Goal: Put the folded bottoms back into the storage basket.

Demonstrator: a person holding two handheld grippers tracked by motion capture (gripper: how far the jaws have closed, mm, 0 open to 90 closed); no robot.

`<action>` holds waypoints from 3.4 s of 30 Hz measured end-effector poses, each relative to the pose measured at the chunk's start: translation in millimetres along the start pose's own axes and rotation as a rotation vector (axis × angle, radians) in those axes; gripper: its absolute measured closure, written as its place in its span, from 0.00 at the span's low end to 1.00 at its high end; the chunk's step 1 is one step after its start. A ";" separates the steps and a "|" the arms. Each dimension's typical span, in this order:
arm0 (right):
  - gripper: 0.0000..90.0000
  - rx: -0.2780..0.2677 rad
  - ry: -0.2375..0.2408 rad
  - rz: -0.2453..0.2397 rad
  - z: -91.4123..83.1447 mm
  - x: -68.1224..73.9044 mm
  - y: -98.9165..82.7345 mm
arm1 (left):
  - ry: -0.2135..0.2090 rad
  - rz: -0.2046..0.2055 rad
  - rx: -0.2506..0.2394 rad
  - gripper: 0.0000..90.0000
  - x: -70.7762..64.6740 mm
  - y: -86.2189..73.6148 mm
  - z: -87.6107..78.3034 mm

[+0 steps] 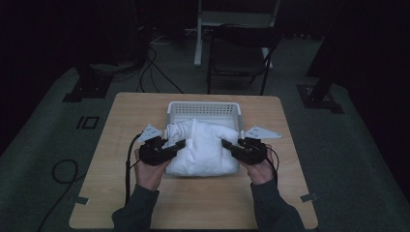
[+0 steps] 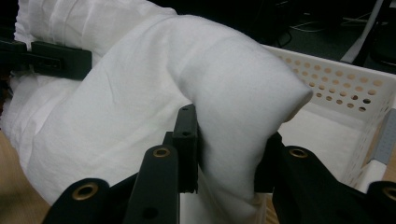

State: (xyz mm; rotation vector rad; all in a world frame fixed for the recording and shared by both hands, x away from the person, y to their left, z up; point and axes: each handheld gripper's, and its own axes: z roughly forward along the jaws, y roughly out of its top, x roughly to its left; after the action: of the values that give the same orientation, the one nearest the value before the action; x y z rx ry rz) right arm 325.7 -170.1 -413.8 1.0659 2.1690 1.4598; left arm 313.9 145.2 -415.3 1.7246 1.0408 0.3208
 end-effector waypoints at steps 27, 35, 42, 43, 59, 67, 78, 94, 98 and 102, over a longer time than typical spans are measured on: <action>0.78 -0.023 -0.024 0.009 3.8 -6.3 18.4 | -0.005 -0.022 -0.027 0.68 9.8 18.5 8.1; 0.78 -0.025 -0.030 0.019 4.4 -10.4 20.5 | -0.006 -0.019 -0.031 0.68 10.3 22.5 12.2; 0.78 -0.029 -0.031 0.022 4.6 -12.5 22.9 | -0.006 -0.019 -0.034 0.68 12.2 26.0 14.2; 0.78 -0.029 -0.034 0.020 5.4 -12.9 24.1 | -0.006 -0.019 -0.034 0.68 12.6 26.4 14.6; 0.78 -0.031 -0.047 0.014 10.7 -14.5 32.4 | -0.003 -0.020 -0.049 0.67 18.4 31.6 17.7; 0.78 -0.032 -0.051 0.018 12.5 -18.1 34.6 | 0.001 -0.018 -0.048 0.67 19.7 35.5 21.2; 0.78 -0.035 -0.054 0.028 16.4 -22.8 38.1 | 0.004 -0.004 -0.044 0.68 24.5 42.5 26.1; 0.78 -0.038 -0.063 0.042 21.3 -29.9 43.7 | 0.001 -0.019 -0.054 0.67 28.9 48.8 32.4; 0.78 -0.038 -0.064 0.048 22.4 -32.7 45.3 | 0.002 -0.020 -0.054 0.67 29.6 50.5 34.3; 0.78 -0.037 -0.065 0.051 23.4 -33.8 46.7 | 0.003 -0.025 -0.056 0.67 30.4 51.5 35.8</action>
State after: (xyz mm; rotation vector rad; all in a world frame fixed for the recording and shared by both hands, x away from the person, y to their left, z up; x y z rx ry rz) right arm 381.8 -169.9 -386.8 1.1475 2.0765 1.4606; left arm 379.9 142.0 -393.3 1.6606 1.0447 0.3337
